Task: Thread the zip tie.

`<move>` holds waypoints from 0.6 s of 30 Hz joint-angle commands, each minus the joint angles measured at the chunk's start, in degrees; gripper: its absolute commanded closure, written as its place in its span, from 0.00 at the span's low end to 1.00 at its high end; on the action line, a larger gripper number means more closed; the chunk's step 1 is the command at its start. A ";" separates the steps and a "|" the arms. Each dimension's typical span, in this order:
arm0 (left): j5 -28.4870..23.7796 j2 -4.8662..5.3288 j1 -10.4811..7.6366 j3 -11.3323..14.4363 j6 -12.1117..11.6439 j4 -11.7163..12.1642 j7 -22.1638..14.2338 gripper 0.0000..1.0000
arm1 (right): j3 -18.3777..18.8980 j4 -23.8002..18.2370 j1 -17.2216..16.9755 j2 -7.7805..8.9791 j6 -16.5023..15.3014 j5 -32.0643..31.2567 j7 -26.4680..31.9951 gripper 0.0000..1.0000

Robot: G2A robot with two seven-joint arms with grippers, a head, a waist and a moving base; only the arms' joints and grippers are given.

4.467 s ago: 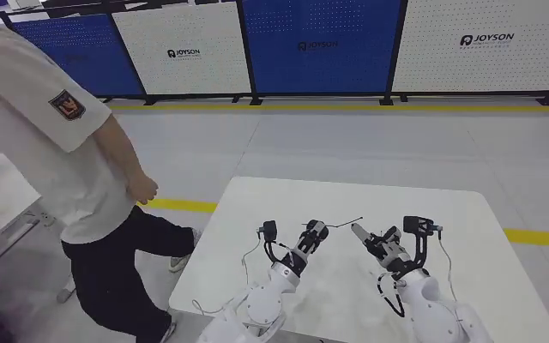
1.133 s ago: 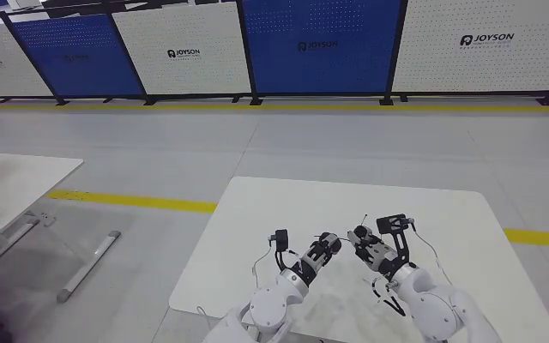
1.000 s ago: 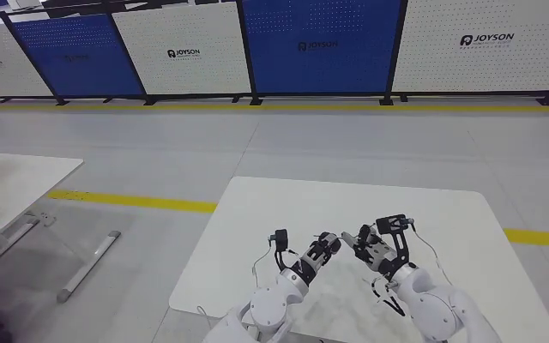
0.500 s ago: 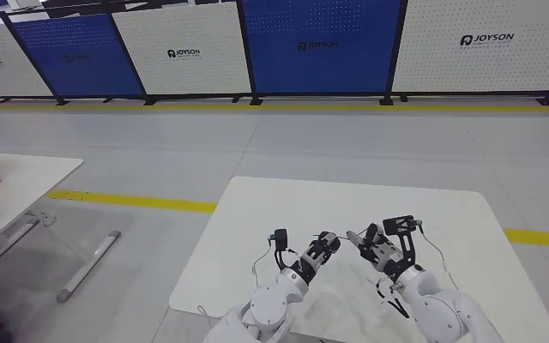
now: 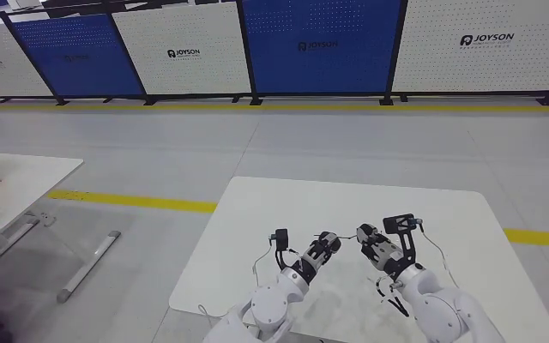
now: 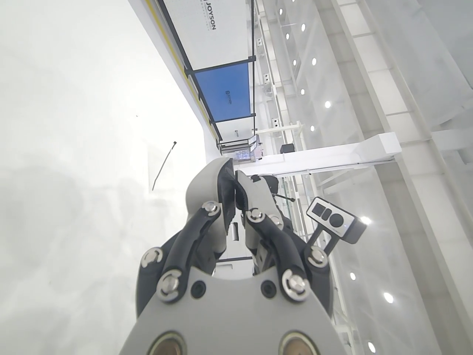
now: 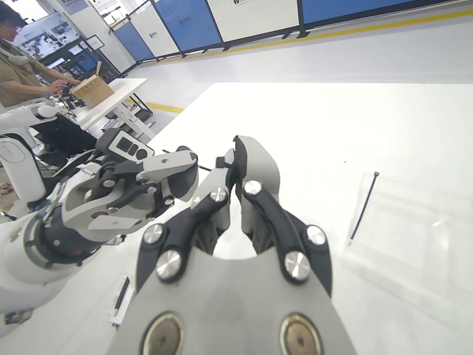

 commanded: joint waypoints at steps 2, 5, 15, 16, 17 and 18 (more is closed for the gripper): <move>0.30 0.02 0.14 -0.03 -0.06 -0.25 -0.02 1.00 | -0.18 0.07 0.21 0.04 -0.08 -0.15 0.32 1.00; 0.92 0.06 0.32 -0.12 -0.24 -0.48 0.14 1.00 | -0.45 0.24 0.43 0.07 -0.18 -0.27 0.54 1.00; 2.25 0.04 0.70 0.00 -0.68 -0.73 0.82 0.89 | -0.69 0.65 0.60 0.19 -0.34 -0.08 0.30 1.00; 2.41 0.04 0.73 0.03 -0.72 -0.71 0.85 0.81 | -0.68 0.67 0.58 0.20 -0.36 -0.06 0.27 1.00; 2.73 0.05 0.76 0.09 -0.74 -0.67 0.87 0.76 | -0.67 0.69 0.57 0.22 -0.37 -0.03 0.24 1.00; 2.93 0.05 0.79 0.12 -0.77 -0.65 0.90 0.76 | -0.67 0.69 0.56 0.24 -0.38 0.00 0.24 1.00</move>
